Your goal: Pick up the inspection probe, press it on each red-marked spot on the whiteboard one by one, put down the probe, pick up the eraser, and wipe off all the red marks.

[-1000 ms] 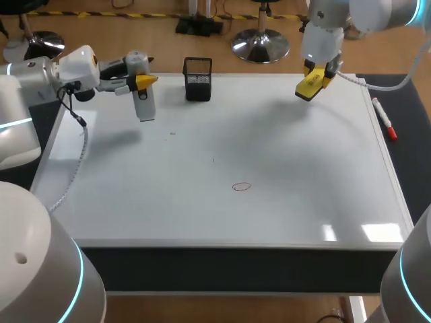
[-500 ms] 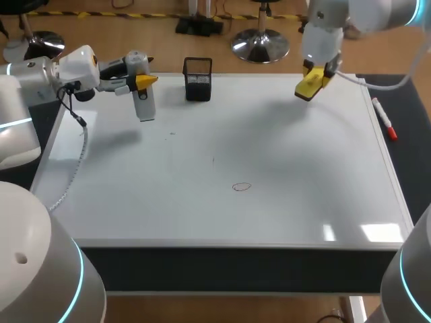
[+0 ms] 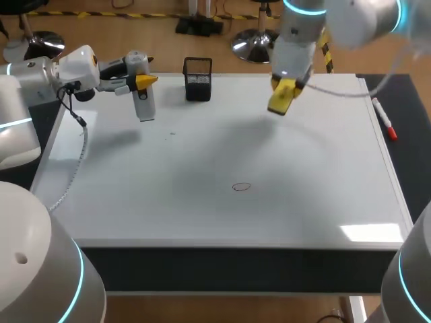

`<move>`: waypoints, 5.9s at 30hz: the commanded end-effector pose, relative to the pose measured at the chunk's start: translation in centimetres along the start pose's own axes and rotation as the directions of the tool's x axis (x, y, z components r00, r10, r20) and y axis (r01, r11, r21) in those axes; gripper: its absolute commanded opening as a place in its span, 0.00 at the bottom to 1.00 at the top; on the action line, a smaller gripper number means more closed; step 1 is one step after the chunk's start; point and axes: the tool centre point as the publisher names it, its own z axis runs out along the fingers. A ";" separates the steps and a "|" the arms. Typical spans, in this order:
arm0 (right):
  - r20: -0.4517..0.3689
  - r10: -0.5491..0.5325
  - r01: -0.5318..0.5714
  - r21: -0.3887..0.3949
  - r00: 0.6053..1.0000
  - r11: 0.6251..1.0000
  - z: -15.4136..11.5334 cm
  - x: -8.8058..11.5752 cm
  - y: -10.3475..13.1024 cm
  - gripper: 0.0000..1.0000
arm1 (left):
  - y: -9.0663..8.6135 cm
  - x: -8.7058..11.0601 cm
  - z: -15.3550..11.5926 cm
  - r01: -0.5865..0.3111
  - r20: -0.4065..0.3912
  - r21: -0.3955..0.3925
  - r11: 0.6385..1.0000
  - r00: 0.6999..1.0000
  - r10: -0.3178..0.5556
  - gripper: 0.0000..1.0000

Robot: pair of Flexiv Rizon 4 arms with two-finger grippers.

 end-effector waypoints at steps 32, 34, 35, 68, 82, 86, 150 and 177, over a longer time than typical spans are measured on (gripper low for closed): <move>0.029 -0.168 0.171 -0.162 0.985 0.972 5.8 -4.2 23.9 0.00 | -0.1 0.1 0.0 -0.003 0.003 0.003 1.000 1.000 0.003 0.00; 0.031 -0.172 0.175 -0.166 0.985 0.971 6.1 -4.4 23.9 0.00 | -0.1 0.1 0.0 -0.003 0.003 0.003 1.000 1.000 0.003 0.00; 0.030 -0.176 0.179 -0.168 0.984 0.969 6.2 -4.5 23.9 0.00 | -0.1 0.1 0.0 -0.003 0.003 0.003 1.000 1.000 0.003 0.00; -0.076 -0.169 0.152 -0.195 0.983 0.969 10.7 -1.7 24.0 0.00 | -0.1 0.1 0.0 -0.003 0.003 0.003 1.000 1.000 0.003 0.00; -0.119 -0.064 0.044 -0.159 0.991 0.986 12.1 2.7 22.0 0.00 | -0.1 0.1 0.0 -0.003 0.003 0.003 1.000 1.000 0.003 0.00; -0.133 -0.040 0.019 -0.155 0.990 0.988 12.1 3.9 21.5 0.00 | -0.1 0.1 0.0 -0.003 0.003 0.003 1.000 1.000 0.003 0.00; -0.117 -0.146 0.131 -0.130 0.982 0.983 10.7 -1.4 26.7 0.00 | -0.1 0.1 0.0 -0.003 0.003 0.003 1.000 1.000 0.003 0.00; -0.179 -0.031 0.003 -0.158 0.983 0.987 12.0 4.9 25.2 0.00 | -0.1 0.1 0.0 -0.003 0.003 0.003 1.000 1.000 0.003 0.00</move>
